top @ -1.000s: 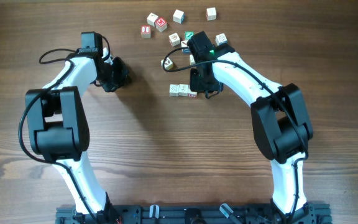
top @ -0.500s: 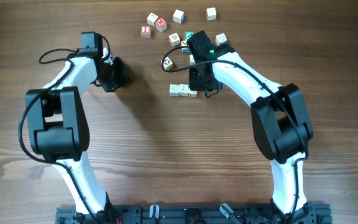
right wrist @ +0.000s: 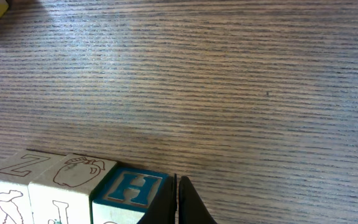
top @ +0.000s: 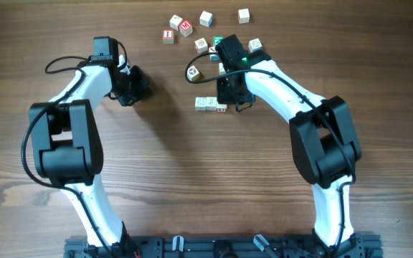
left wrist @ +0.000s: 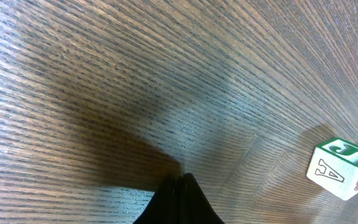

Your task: Form a horizontal line

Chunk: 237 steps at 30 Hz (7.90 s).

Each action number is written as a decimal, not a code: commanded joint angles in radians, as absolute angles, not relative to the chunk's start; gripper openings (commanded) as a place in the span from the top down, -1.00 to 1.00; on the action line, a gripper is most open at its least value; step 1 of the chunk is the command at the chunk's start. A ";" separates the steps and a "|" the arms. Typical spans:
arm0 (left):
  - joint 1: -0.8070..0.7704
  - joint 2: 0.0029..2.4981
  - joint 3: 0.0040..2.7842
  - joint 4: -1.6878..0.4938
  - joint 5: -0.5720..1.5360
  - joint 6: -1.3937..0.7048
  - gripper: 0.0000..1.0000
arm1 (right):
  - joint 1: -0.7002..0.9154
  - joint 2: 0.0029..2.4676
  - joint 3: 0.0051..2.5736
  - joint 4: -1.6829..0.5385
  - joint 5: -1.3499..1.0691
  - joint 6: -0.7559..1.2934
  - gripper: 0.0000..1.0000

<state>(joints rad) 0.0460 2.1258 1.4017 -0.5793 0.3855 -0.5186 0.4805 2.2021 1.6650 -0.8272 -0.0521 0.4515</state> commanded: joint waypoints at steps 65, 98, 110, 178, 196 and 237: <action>0.048 2.193 1.355 -0.587 0.256 -0.532 0.92 | 0.477 2.173 1.680 -0.961 -0.225 0.447 0.91; 0.048 2.193 1.355 -0.583 0.256 -0.532 0.92 | 0.564 2.173 1.680 -0.901 -0.263 0.448 0.91; 0.048 2.193 1.355 -0.582 0.256 -0.532 0.92 | 0.582 2.173 1.680 -0.849 -0.263 0.449 0.91; 0.048 2.193 1.355 -0.580 0.256 -0.531 0.92 | 0.596 2.173 1.680 -0.814 -0.210 0.445 0.92; 0.048 2.193 1.355 -0.580 0.256 -0.531 0.92 | 0.584 2.173 1.680 -0.976 0.031 0.483 0.91; 0.048 2.193 1.355 -0.579 0.256 -0.532 0.92 | 0.537 2.173 1.680 -0.953 -0.087 0.471 0.91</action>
<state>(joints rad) 0.0460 2.1258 1.4006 -0.5755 0.3851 -0.5190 0.5293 2.2017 1.6650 -0.9569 -0.0711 0.4702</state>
